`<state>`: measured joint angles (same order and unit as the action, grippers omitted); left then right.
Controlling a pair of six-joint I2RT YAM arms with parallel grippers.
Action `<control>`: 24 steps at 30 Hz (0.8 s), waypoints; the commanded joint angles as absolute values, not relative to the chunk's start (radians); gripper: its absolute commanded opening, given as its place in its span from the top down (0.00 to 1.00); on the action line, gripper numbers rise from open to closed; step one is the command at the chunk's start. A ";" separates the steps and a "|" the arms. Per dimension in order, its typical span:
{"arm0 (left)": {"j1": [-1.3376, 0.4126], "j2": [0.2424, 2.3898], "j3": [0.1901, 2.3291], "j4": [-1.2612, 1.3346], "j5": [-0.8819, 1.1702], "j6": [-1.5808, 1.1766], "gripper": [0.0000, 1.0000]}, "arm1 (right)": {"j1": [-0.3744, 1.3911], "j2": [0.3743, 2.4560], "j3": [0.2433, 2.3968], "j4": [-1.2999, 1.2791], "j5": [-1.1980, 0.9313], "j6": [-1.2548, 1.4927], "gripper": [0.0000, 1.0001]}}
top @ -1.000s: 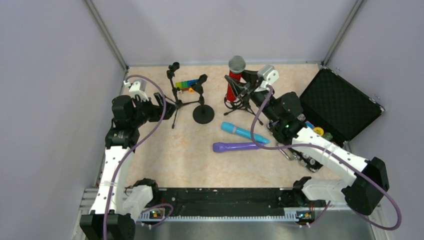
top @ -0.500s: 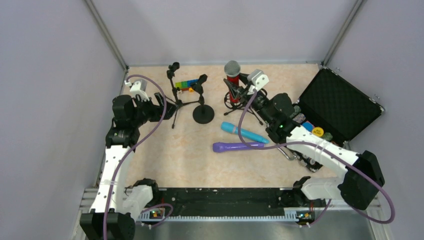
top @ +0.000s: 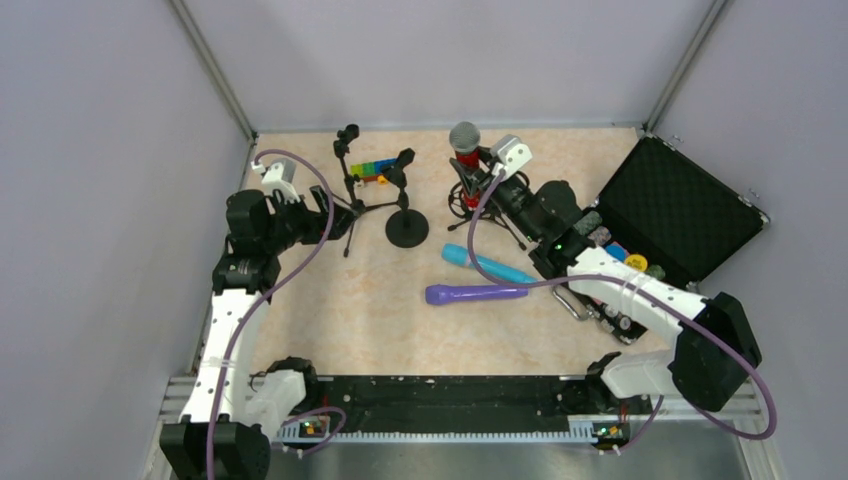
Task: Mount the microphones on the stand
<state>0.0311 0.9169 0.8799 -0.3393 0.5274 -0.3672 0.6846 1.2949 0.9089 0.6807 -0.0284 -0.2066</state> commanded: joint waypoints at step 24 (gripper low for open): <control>0.032 0.919 0.878 -0.281 0.553 -0.374 0.08 | 0.660 1.385 0.929 0.858 -0.029 -0.179 1.00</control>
